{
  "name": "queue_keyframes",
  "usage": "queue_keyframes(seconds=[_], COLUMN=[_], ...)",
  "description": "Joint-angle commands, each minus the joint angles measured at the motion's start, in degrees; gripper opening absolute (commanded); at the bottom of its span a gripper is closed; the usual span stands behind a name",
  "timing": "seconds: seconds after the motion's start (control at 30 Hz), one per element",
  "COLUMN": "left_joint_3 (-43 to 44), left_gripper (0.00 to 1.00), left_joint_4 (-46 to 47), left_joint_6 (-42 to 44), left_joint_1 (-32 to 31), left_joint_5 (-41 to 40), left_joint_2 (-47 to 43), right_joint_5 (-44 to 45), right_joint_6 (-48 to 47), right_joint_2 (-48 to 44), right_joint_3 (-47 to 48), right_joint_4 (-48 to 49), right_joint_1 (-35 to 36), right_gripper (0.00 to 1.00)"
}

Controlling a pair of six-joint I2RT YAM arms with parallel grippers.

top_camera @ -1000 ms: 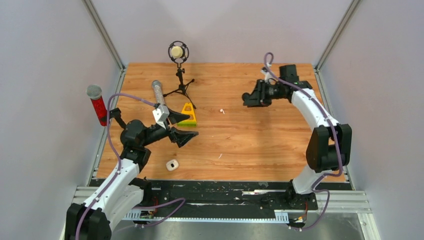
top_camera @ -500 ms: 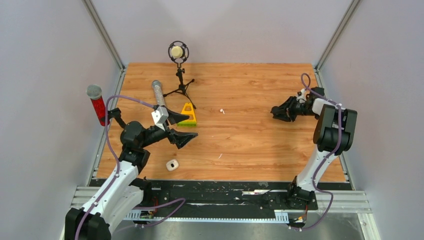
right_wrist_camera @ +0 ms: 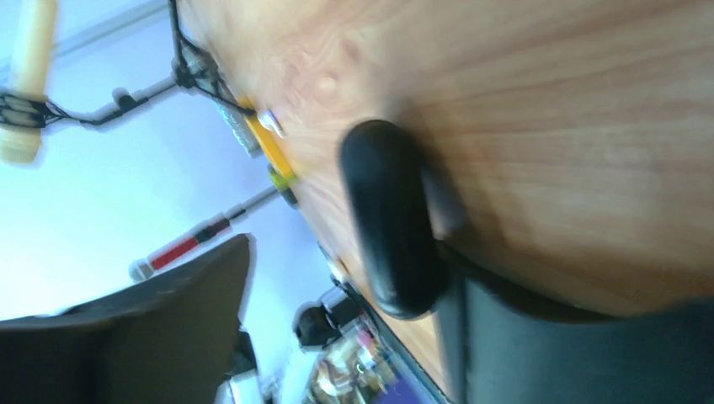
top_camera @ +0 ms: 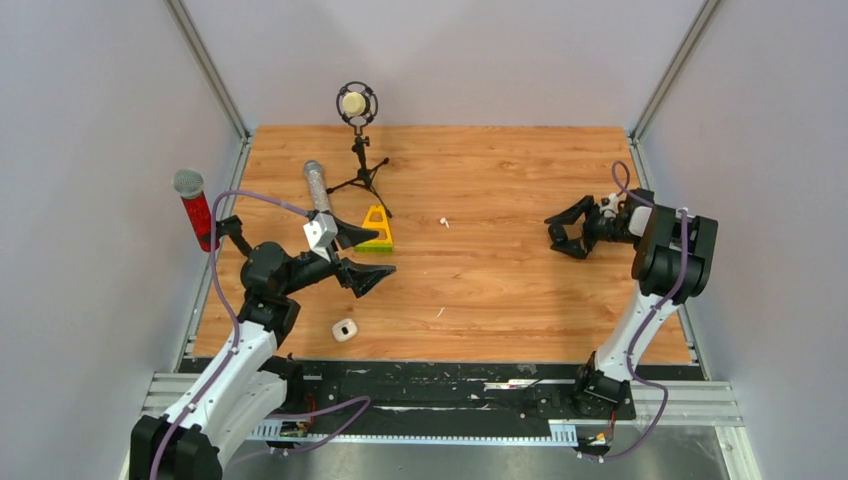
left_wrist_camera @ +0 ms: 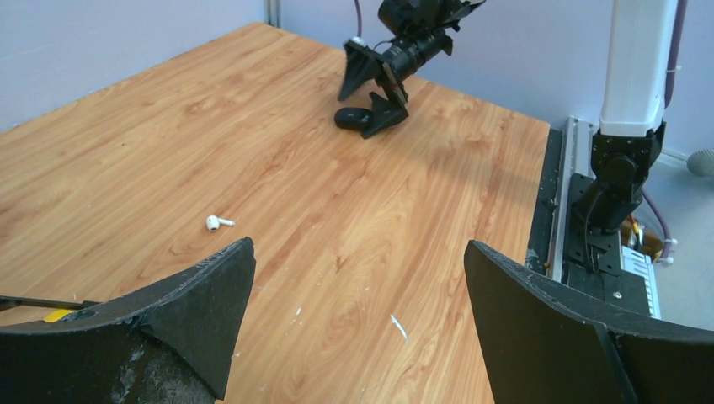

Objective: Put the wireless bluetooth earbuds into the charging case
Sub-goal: Place the charging case at the center of the board, then pick up the charging case at the center of the board.

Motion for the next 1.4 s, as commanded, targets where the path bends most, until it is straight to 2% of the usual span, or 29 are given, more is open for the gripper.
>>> queue_keyframes(seconds=[0.0,0.13,0.4,0.5,0.57,0.6,0.63,0.67,0.7,0.73,0.77,0.8,0.83,0.87,0.9,0.93,0.97,1.0,1.1,1.2,1.3,1.37], left_joint_3=[0.16,0.17,0.95,1.88,3.82,5.7,6.81,9.08,10.35,13.17,14.64,17.65,18.99,21.68,23.9,24.84,26.35,26.77,25.81,24.16,21.55,19.4], left_gripper=[1.0,1.0,1.0,1.0,0.94,0.88,0.85,0.83,0.82,0.83,0.83,0.84,0.85,0.85,0.85,0.86,0.87,0.88,0.92,0.94,0.99,1.0], left_joint_4=[1.12,1.44,-0.92,-5.03,-11.96,-15.14,-22.56,-26.99,-35.16,-40.01,-49.23,-54.12,-63.99,-69.1,-80.41,-85.84,-97.93,-107.02,-111.38,-107.85,-103.75,-99.86], left_joint_6=[1.81,1.84,2.54,4.04,7.76,11.91,14.44,21.01,25.05,34.08,38.3,46.31,50.4,60.21,65.7,78.82,86.61,99.48,113.26,120.2,129.51,135.16], left_joint_1=[0.13,0.11,0.11,0.12,0.13,0.15,0.1,0.09,0.09,0.04,-0.19,-1.06,-1.72,-3.33,-4.09,-5.07,-5.26,-5.41,-5.45,-5.45,-5.45,-5.45], left_joint_5=[0.03,-0.09,-1.26,-2.28,-3.52,-5.47,-6.41,-7.97,-8.01,-7.21,-7.11,-8.28,-9.35,-12.7,-14.34,-15.02,-16.1,-16.78,-19.17,-20.64,-21.7,-21.87], left_joint_2=[0.17,0.45,0.32,0.25,0.21,0.16,0.12,0.12,0.2,0.38,0.84,1.5,1.99,3.35,4.1,5.81,6.57,7.66,8.52,10.92,13.46,15.92], right_joint_5=[5.05,8.19,20.74,27.85,33.73,36.91,39.63,42.23,44.77,48.28,53.57,58.83,64.35,70.08,72.93,74.07,73.12,70.12,59.29,49.0,44.11,40.24], right_joint_6=[0.88,1.3,1.63,0.2,-1.07,-1.7,-2.22,-2.67,-3.33,-4.43,-5.63,-7.41,-9.67,-12.15,-14.73,-17.08,-18.76,-19.5,-20.86,-22.28,-23.66,-23.84], right_joint_2=[-2.37,-4.93,-15.77,-21.5,-25.2,-27.0,-28.6,-30.04,-31.62,-33.3,-35.12,-36.81,-38.57,-40.51,-41.75,-43.15,-44.54,-45.69,-49.46,-55.97,-62.34,-64.62], right_joint_3=[-2.13,-3.25,-5.59,-5.82,-5.55,-5.38,-5.13,-4.98,-4.84,-4.74,-4.59,-4.27,-3.94,-3.5,-3.16,-3.08,-3.29,-3.36,-4.16,-8.69,-13.66,-14.95], right_joint_4=[2.58,2.73,0.89,-1.69,-3.54,-4.33,-4.93,-5.25,-5.26,-5.07,-4.86,-4.53,-4.08,-3.42,-2.34,-1.03,0.62,1.69,4.76,10.92,18.07,19.57], right_joint_1=[-1.31,-1.5,-1.13,0.38,2.23,3.35,4.4,5.6,6.82,8.81,11.46,15.33,18.88,22.64,25.56,27.68,28.75,29.0,29.03,28.95,28.96,28.96], right_gripper=[0.98,1.0,1.0,1.0,1.0,1.0,1.0,1.0,1.0,1.0,1.0,1.0,1.0,1.0,1.0,1.0,1.0,1.0,1.0,1.0,1.0,1.0])
